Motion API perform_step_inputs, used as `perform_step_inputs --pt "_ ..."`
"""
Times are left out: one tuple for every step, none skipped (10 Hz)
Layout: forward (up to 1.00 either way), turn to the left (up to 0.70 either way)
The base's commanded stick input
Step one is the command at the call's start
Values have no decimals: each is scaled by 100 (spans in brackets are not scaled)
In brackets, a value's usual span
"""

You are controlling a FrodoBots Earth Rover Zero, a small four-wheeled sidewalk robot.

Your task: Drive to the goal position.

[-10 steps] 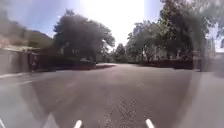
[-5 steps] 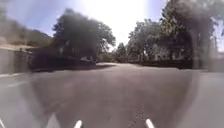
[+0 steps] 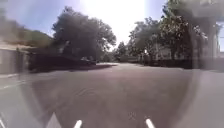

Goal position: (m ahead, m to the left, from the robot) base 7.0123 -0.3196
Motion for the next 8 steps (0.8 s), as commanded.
perform_step_inputs --pt "85 0" --pt "85 0" --pt "85 0" --pt "85 0" --pt "85 0" --pt "85 0" --pt "85 0" --pt "85 0"
